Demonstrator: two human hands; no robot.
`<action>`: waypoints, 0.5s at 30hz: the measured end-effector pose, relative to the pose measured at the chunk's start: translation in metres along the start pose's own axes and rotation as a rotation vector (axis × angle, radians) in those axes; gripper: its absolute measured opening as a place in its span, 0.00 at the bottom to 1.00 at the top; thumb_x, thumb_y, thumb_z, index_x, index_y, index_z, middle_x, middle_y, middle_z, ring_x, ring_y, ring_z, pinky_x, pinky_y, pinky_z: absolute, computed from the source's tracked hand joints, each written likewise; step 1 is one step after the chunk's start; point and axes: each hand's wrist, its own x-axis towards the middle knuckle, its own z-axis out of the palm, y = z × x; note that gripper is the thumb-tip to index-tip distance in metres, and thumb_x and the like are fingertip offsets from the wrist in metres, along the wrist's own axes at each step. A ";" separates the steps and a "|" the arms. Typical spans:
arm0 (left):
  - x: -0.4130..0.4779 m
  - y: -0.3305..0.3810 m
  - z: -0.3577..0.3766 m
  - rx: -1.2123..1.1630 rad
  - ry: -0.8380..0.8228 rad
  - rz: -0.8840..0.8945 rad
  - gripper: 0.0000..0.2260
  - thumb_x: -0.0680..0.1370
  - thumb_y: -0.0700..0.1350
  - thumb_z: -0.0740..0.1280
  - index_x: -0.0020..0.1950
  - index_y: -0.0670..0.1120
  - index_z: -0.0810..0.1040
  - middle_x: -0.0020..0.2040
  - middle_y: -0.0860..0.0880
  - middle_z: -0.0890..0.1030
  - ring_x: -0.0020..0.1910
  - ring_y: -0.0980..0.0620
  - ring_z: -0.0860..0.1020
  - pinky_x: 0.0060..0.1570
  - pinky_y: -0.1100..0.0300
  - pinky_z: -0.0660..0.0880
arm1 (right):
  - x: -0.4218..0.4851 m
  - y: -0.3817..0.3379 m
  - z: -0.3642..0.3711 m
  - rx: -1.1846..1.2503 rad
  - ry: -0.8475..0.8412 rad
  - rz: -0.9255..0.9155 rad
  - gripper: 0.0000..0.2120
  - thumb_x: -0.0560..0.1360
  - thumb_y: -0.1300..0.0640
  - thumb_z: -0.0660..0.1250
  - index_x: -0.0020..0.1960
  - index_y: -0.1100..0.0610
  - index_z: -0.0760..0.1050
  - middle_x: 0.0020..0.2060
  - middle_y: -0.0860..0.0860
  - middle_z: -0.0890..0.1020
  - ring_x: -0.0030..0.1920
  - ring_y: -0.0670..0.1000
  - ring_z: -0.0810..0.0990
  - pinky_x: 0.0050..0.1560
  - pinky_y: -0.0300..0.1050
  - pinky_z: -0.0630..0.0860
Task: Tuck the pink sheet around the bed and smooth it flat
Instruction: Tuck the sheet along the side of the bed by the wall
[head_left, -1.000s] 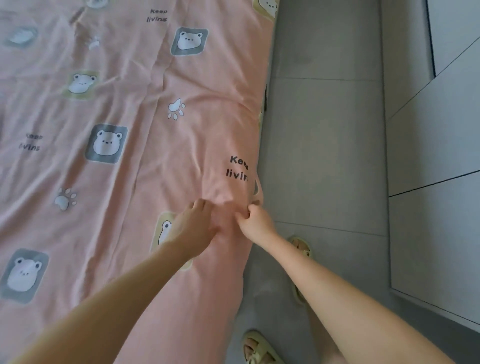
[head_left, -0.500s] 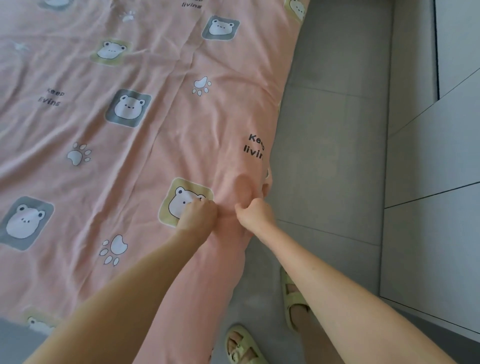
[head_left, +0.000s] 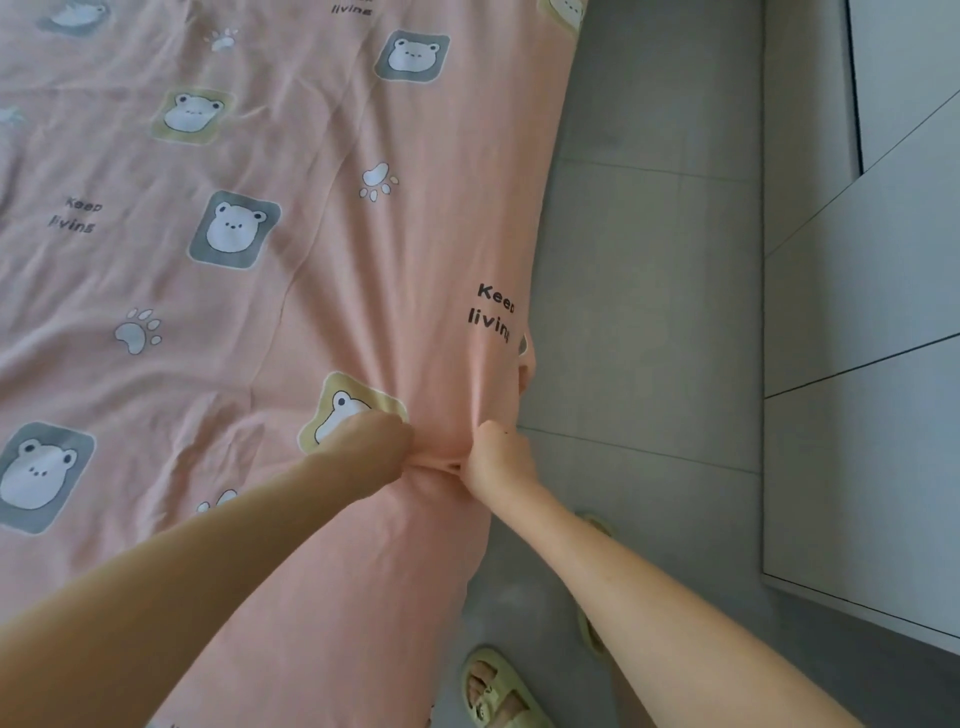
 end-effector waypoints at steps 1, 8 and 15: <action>0.002 -0.002 0.000 0.045 0.030 0.023 0.18 0.68 0.35 0.61 0.31 0.51 0.52 0.31 0.53 0.52 0.30 0.54 0.49 0.32 0.60 0.47 | 0.003 0.004 -0.005 0.058 0.010 0.006 0.05 0.76 0.60 0.63 0.42 0.61 0.74 0.41 0.58 0.78 0.47 0.60 0.76 0.42 0.46 0.71; 0.041 -0.021 -0.043 -0.374 0.321 -0.004 0.07 0.76 0.41 0.57 0.46 0.45 0.75 0.47 0.48 0.76 0.49 0.47 0.74 0.42 0.54 0.70 | 0.050 0.048 -0.029 0.802 0.277 0.010 0.12 0.78 0.59 0.54 0.46 0.56 0.76 0.35 0.46 0.76 0.37 0.46 0.72 0.37 0.41 0.67; 0.145 -0.032 -0.104 -0.492 0.426 0.314 0.21 0.70 0.29 0.59 0.61 0.38 0.77 0.63 0.41 0.76 0.65 0.43 0.71 0.63 0.53 0.66 | 0.105 0.040 -0.019 1.415 -0.062 0.093 0.17 0.80 0.53 0.55 0.66 0.53 0.73 0.58 0.48 0.81 0.57 0.44 0.79 0.54 0.36 0.78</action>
